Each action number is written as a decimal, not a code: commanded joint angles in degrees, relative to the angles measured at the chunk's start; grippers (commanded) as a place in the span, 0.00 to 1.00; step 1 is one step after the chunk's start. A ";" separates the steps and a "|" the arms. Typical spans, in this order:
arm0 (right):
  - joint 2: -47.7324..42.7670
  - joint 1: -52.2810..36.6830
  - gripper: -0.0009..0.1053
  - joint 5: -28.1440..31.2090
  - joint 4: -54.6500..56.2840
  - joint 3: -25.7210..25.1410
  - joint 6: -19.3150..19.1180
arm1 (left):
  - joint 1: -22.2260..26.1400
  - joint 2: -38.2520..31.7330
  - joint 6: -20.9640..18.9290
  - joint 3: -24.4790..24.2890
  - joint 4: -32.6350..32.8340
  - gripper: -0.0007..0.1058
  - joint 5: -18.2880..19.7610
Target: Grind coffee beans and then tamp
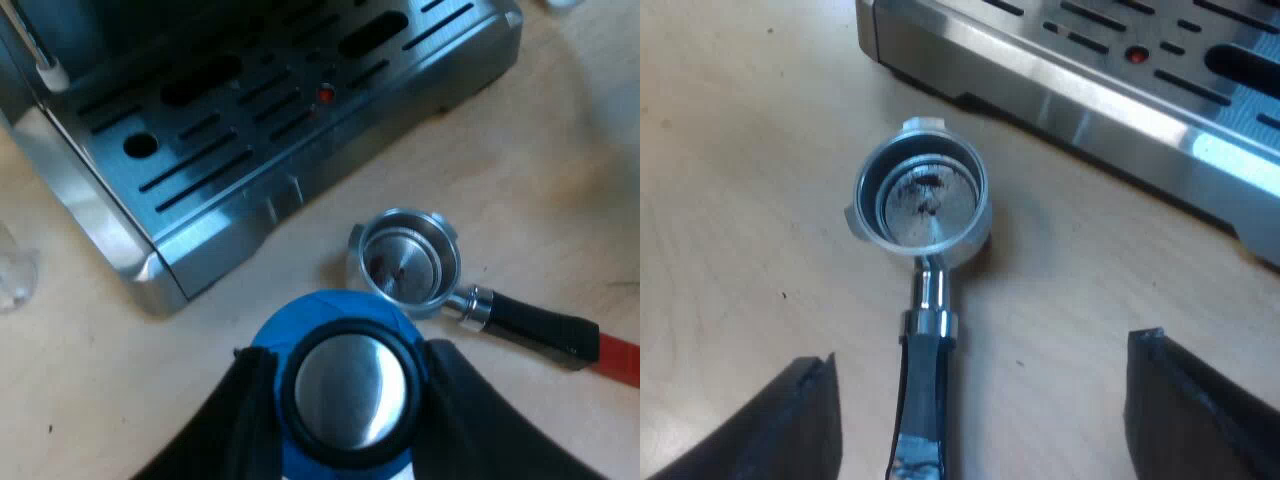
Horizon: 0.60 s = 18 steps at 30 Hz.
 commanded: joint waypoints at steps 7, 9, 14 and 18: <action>-0.50 -0.22 0.59 2.90 -2.53 0.99 -0.18 | -8.01 5.99 -0.55 -4.88 0.29 0.01 -3.14; -0.50 -0.22 0.59 2.90 -4.32 2.36 -0.18 | -10.34 7.73 -0.55 -5.40 0.29 0.01 -5.49; -0.50 -0.22 0.59 2.90 -9.46 6.13 -0.18 | -15.35 12.43 -0.55 -5.82 -0.76 0.01 -6.47; -0.50 -0.22 0.59 2.90 -12.04 8.34 -0.18 | -15.92 14.61 -0.55 -5.82 -2.73 0.01 -6.47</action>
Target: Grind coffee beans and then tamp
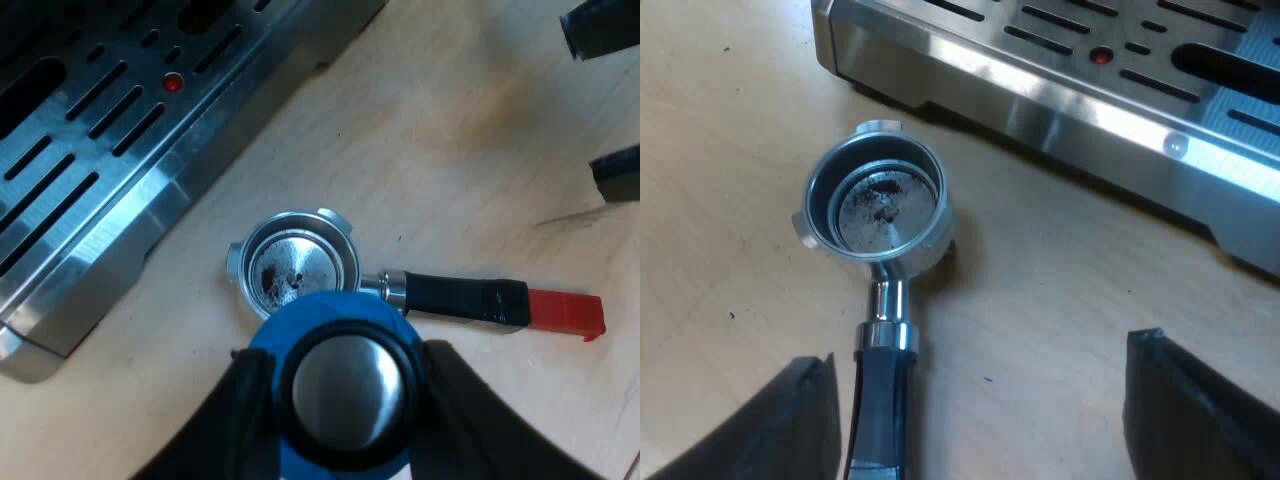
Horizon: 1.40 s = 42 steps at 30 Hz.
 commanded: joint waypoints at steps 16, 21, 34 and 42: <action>-0.50 -0.22 0.59 -0.31 -14.72 6.46 -3.30 | -0.26 4.95 -0.55 -0.47 -7.40 0.01 -0.83; -0.50 -0.22 0.59 -0.31 -15.26 7.47 -3.30 | -0.26 6.74 -0.55 -0.47 -9.20 0.01 -0.83; -0.50 -0.22 0.59 -0.31 -15.26 7.43 -4.13 | -1.56 10.83 1.27 -0.47 -12.37 0.01 -0.55; -0.50 0.11 0.59 -0.31 -15.26 7.43 -4.13 | -4.25 13.94 2.92 -0.47 -14.13 0.01 -3.27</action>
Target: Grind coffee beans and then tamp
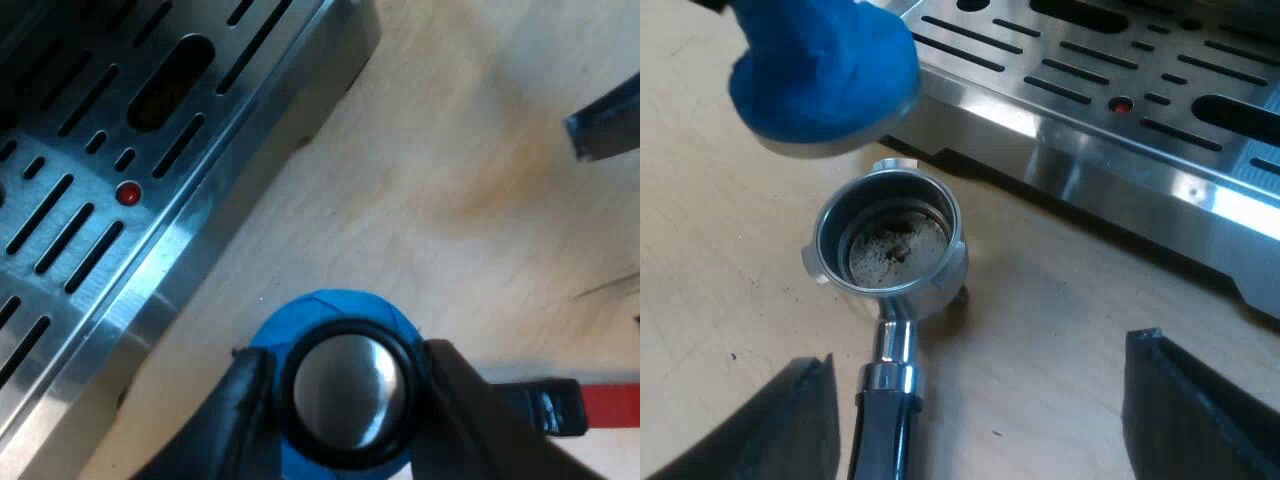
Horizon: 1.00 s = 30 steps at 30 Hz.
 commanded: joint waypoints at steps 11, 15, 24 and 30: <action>-0.50 0.09 0.59 -0.40 -0.47 -0.04 -0.74 | -0.23 3.58 0.30 -0.33 -0.88 0.01 -2.58; -0.50 0.09 0.59 -0.40 -0.47 -0.04 -0.74 | -0.23 4.63 0.30 -0.16 -0.88 0.01 -2.58; -0.50 0.09 0.59 -0.40 -0.47 1.00 -0.74 | -0.23 4.87 3.40 2.63 -1.51 0.01 -2.70; -0.50 0.09 0.59 -0.40 -0.47 1.61 -0.57 | -0.23 4.87 3.40 5.90 -6.01 0.01 -2.70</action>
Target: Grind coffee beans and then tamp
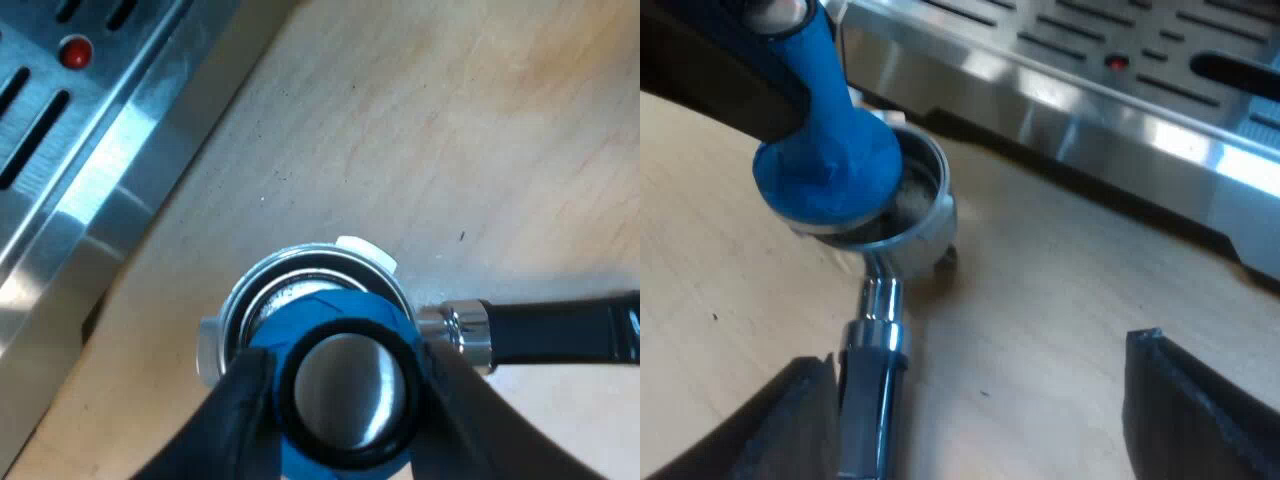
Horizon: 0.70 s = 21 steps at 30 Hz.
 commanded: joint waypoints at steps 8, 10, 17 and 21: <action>-0.50 0.09 0.59 -0.40 -0.38 -0.13 -0.57 | -0.23 -0.25 0.42 0.22 -5.29 0.01 -0.65; -0.50 0.09 0.59 -0.40 -0.38 -0.13 -0.57 | -0.23 -0.25 0.42 0.48 -5.29 0.01 -0.65; -0.50 0.09 0.59 -0.40 -0.38 -0.13 -0.57 | -0.23 -0.25 0.42 2.72 -5.84 0.01 -0.53; -0.50 0.09 0.59 -0.40 -0.38 -0.13 -0.57 | -0.23 -0.25 0.42 3.79 -6.83 0.01 0.05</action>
